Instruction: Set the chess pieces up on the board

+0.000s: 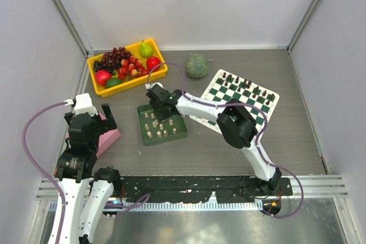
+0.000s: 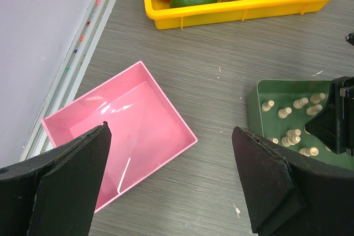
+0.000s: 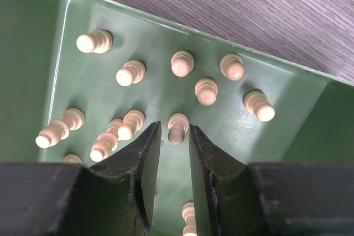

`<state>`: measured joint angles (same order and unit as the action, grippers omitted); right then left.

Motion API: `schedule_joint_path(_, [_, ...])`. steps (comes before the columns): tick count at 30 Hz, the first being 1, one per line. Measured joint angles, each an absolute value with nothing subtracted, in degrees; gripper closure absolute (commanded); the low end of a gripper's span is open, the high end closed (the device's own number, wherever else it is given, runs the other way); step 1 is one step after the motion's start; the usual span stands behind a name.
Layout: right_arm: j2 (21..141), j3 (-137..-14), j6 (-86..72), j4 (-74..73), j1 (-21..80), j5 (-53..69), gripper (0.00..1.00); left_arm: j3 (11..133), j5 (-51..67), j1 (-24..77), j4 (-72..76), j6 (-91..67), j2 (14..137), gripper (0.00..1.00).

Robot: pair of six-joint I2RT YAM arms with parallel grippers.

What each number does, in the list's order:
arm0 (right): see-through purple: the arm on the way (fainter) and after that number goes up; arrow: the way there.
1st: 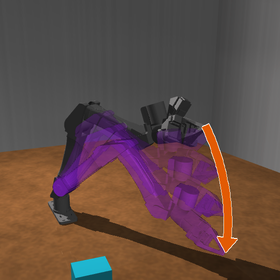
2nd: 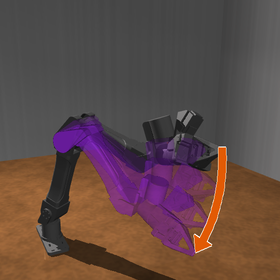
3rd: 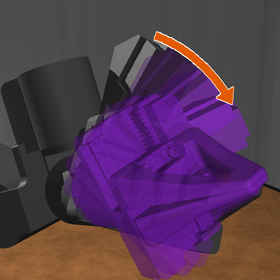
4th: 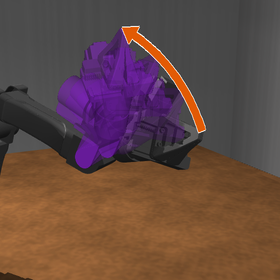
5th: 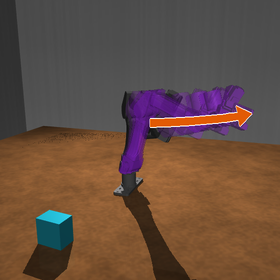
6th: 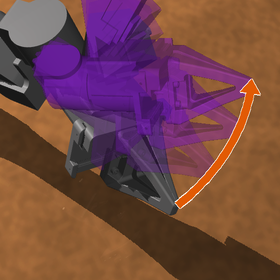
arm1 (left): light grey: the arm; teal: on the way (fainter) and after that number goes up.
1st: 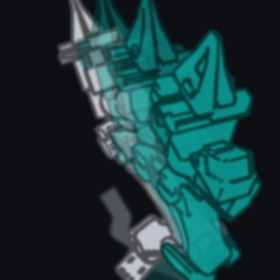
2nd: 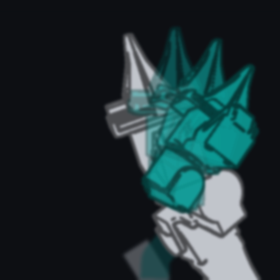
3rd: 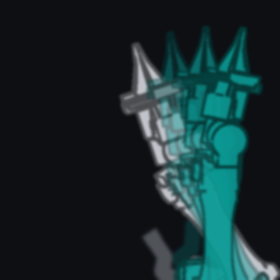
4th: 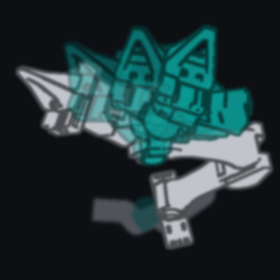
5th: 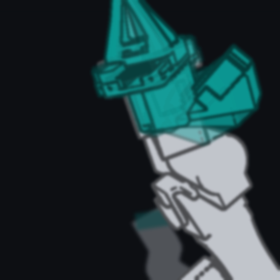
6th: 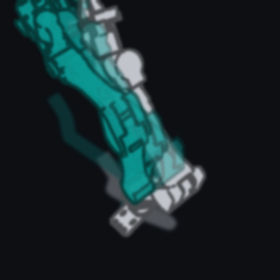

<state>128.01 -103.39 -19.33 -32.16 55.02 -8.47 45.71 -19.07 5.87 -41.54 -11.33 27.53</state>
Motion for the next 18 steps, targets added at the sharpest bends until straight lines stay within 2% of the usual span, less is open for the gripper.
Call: schedule_joint_path(18, [128.01,-103.39,-19.33,-32.25,55.02,-8.40,0.85,45.71,-19.09,5.87,-41.54,-11.33,27.53,0.01])
